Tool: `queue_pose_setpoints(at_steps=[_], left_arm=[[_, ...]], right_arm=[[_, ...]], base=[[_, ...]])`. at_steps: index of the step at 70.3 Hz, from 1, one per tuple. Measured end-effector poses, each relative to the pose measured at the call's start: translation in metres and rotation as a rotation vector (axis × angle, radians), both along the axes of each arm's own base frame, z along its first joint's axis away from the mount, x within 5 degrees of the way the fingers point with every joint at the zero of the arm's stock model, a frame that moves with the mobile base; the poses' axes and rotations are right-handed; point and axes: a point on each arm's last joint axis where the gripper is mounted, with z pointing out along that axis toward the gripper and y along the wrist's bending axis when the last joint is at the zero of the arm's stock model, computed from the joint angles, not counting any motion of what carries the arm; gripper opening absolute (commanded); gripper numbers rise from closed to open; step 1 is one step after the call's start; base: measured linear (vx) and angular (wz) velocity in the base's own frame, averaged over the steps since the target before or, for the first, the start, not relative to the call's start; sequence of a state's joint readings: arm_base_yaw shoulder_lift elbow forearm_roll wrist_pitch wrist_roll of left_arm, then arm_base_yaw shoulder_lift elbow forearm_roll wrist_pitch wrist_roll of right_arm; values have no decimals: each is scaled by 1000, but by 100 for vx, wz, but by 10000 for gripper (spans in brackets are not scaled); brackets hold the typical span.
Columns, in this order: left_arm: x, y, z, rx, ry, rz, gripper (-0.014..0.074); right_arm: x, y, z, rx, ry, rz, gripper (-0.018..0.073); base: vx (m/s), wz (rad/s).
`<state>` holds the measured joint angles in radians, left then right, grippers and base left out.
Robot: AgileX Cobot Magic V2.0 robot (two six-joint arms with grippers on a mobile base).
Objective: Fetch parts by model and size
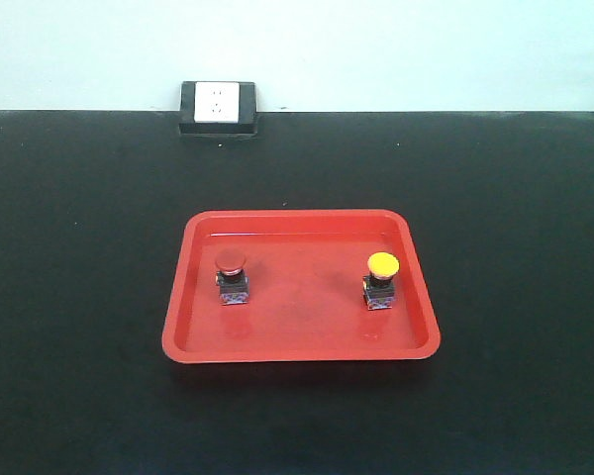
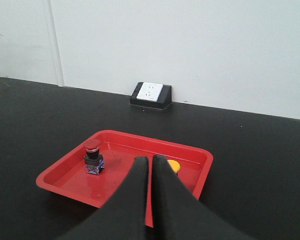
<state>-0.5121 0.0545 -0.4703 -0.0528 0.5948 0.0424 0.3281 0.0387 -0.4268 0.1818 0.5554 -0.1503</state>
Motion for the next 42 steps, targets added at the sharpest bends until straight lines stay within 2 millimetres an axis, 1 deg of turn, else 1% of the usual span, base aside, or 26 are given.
queue_pose_setpoints(at_steps=[15,22,34,35,42], left_arm=[[1,0,-3,8,4,4,-7],[7,0,-9,28,-30,62,-7],[23,0,-45,42,-52,230,-7],[25,0,-51,45,-46,242,-7],[29,2,-72,43,-51,323,-7]], right_arm=[[0,0,0,0,0,0,-10],[0,0,0,-1,1,0,-10],[0,0,0,-1,2,0,-10],[0,0,0,-1,2,0,-10],[0,0,0,-1,2,0,-10]], base=[[0,0],[0,0],[0,0],[0,0],[0,0]])
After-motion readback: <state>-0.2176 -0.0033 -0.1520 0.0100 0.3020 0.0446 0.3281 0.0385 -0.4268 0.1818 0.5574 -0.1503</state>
